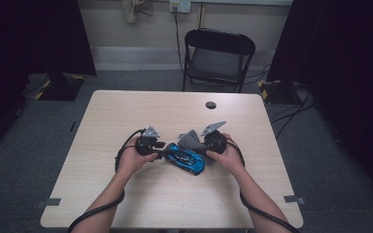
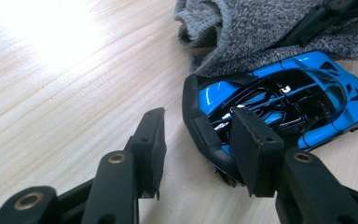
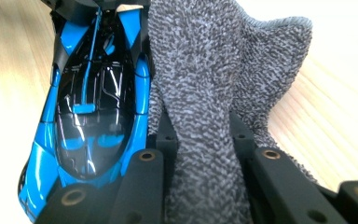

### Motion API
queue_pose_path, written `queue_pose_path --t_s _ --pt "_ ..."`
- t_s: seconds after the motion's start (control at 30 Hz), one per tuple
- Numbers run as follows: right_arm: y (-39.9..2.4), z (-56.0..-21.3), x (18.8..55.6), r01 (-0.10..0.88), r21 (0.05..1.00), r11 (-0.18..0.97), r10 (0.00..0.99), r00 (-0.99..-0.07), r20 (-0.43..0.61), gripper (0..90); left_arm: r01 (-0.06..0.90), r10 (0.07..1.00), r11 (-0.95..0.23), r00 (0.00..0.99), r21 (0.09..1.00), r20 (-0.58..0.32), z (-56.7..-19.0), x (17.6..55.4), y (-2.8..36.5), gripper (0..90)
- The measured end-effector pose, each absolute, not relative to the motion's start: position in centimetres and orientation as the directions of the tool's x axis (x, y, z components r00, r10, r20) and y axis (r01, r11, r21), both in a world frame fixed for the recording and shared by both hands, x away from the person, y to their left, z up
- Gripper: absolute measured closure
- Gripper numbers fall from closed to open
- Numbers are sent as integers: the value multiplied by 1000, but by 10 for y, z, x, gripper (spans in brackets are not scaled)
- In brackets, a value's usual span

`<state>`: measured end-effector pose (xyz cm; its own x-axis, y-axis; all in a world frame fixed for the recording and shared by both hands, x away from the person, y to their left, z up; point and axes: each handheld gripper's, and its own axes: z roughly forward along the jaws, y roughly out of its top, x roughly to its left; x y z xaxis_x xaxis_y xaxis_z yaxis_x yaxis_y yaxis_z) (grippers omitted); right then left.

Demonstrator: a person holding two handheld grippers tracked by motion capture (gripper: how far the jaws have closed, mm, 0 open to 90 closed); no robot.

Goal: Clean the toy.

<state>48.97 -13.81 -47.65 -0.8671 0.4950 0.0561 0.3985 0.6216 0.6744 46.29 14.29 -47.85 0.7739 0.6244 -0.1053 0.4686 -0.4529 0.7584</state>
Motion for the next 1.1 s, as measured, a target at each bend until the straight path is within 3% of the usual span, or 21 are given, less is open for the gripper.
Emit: queue_pose_path --t_s 0.27,0.5,0.67,0.8,0.97,1.1 --pt "-146 -478 487 407 674 616 511 -858 51 732 471 626 -471 774 746 -94 -476 463 140 556" --pt "-146 -481 487 415 678 606 520 -853 58 731 496 636 -456 762 739 -119 -473 464 131 438" --pt "-146 -482 487 418 680 602 521 -851 63 731 503 631 -444 763 742 -140 -474 465 123 435" --pt "-146 -482 486 419 681 601 523 -850 62 732 511 625 -442 765 737 -156 -474 465 121 448" --pt "-149 -482 484 415 683 601 521 -852 59 733 507 623 -462 769 728 -141 -471 465 128 564" --pt "-152 -482 481 414 680 605 524 -850 51 732 518 628 -453 763 726 -153 -473 464 130 584"
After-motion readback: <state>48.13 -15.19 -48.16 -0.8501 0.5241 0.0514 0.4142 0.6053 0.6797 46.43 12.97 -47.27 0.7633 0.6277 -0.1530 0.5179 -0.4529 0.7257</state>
